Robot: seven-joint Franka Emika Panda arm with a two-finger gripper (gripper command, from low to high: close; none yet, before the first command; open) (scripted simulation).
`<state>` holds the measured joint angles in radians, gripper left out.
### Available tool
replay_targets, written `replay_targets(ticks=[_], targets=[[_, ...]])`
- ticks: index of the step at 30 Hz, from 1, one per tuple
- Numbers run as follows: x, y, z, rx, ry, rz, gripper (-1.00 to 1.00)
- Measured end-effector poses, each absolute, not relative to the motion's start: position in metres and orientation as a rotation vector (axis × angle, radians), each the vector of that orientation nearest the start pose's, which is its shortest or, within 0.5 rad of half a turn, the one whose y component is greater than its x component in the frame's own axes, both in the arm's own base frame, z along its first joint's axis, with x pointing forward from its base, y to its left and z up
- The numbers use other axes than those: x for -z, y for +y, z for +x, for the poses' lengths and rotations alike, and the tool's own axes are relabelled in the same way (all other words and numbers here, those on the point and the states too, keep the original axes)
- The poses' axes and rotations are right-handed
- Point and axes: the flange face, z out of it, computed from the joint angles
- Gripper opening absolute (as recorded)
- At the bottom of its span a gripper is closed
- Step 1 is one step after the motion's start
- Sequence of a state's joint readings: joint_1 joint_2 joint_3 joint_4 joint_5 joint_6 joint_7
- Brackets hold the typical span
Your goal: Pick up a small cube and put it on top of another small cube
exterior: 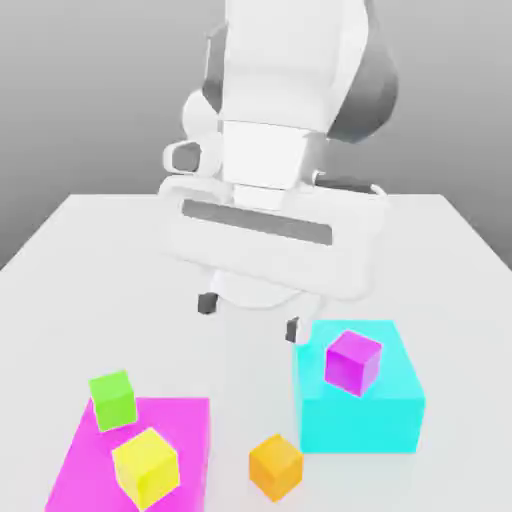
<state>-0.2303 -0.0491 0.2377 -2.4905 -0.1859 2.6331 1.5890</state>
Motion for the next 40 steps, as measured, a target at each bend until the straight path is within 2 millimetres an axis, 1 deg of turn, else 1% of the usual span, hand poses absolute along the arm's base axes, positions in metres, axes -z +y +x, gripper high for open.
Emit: replay_targets(ticks=[3,6,8,12,13,18,19,20,22,25,26,28,31,33,34,35,37,38,40], targets=[[-0.268,0.012,0.474,0.206,2.128,-2.259,0.00],[-0.217,0.019,0.459,0.073,2.240,-2.186,0.00],[-0.189,0.023,0.452,0.017,2.283,-2.150,0.00],[-0.139,0.024,0.450,-0.001,2.297,-2.138,0.00],[-0.130,0.024,0.449,-0.001,2.298,-2.140,-1.00],[-0.130,0.024,0.450,0.001,2.296,-2.139,-1.00],[-0.126,0.024,0.449,0.001,2.298,-2.139,-1.00],[-0.130,0.024,0.450,0.001,2.298,-2.138,-1.00],[-0.149,0.024,0.451,0.001,2.298,-2.135,-1.00],[-0.182,0.024,0.450,0.002,2.299,-2.138,-1.00],[-0.194,0.015,0.455,0.008,2.314,-2.127,-1.00],[-0.218,-0.015,0.472,0.018,2.364,-2.086,-1.00],[-0.259,-0.066,0.493,0.017,2.432,-2.009,-1.00],[-0.288,-0.104,0.501,0.006,2.472,-1.945,-1.00],[-0.287,-0.112,0.503,0.004,2.478,-1.933,-1.00],[-0.278,-0.115,0.504,0.002,2.479,-1.930,-1.00],[-0.250,-0.116,0.505,0.001,2.478,-1.929,-1.00],[-0.242,-0.116,0.505,0.001,2.478,-1.929,1.00],[-0.242,-0.116,0.505,0.001,2.478,-1.929,1.00]])
